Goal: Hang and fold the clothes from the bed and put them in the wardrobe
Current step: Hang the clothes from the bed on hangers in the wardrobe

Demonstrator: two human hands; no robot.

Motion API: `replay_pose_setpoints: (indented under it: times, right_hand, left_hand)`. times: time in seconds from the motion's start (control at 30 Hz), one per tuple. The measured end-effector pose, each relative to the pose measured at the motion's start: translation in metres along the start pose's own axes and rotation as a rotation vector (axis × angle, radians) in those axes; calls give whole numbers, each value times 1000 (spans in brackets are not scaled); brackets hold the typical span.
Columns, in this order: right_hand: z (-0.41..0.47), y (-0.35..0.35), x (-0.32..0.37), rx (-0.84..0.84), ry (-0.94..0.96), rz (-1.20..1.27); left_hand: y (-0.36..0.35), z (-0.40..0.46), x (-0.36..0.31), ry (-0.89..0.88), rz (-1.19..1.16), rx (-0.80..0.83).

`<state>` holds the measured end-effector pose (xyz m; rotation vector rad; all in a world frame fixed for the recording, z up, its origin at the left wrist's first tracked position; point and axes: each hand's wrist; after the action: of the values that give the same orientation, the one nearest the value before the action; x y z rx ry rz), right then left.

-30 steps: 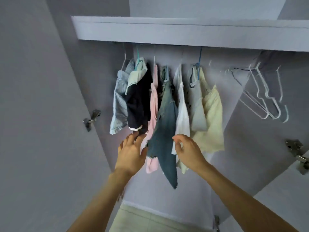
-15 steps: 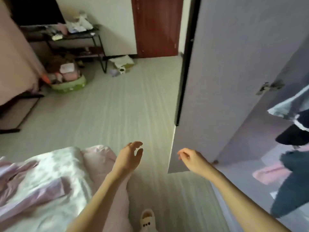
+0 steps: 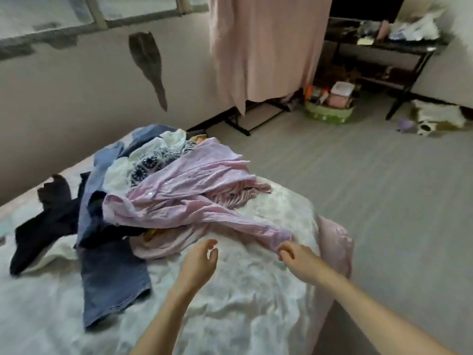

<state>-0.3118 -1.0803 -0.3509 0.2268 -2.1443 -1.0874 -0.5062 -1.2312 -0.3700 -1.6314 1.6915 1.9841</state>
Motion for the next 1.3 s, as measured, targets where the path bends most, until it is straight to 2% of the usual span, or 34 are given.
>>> replay_pose_setpoints:
  times: [0.2, 0.3, 0.37, 0.47, 0.67, 0.73, 0.87, 0.93, 1.0, 1.07, 1.1, 1.17, 1.3]
  right_hand:
    - [134, -62, 73, 64, 133, -226]
    - [207, -102, 100, 74, 163, -425]
    - [245, -123, 113, 52, 177, -548]
    - [298, -157, 120, 48, 175, -668]
    - [341, -187, 109, 74, 168, -712]
    - [343, -187, 102, 78, 192, -716]
    - [334, -175, 93, 70, 188, -640]
    - [325, -168, 91, 102, 171, -600]
    - [315, -157, 91, 146, 191, -498]
    - [299, -141, 95, 200, 295, -333]
    - [291, -134, 101, 192, 393, -227]
    - [278, -118, 114, 63, 558, -78]
    - [247, -67, 135, -61, 722, -112]
  left_hand:
    - [44, 72, 106, 184, 78, -30]
    - [60, 115, 154, 237, 149, -124]
    - [71, 142, 182, 231, 295, -162]
    - [84, 180, 231, 237, 573, -122]
    - [102, 226, 288, 287, 915, -66]
    - [109, 235, 294, 248, 967, -106]
    - [117, 243, 279, -93, 853, -251]
    - [112, 235, 258, -141, 756, -245]
    - [104, 218, 227, -123, 530, -221]
    - [96, 195, 182, -53, 281, -111]
    - [91, 187, 162, -81, 210, -61]
    - [80, 170, 125, -190, 81, 5]
    - [75, 140, 63, -325, -155, -5]
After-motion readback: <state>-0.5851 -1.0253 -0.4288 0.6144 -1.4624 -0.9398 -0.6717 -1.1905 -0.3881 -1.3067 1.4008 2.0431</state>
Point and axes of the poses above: each hand's wrist, its own z-axis towards the middle knuckle, its own y-axis out of the back of the hand, x = y × z, and after that the axes turned 6 degrees about -z, right-handed
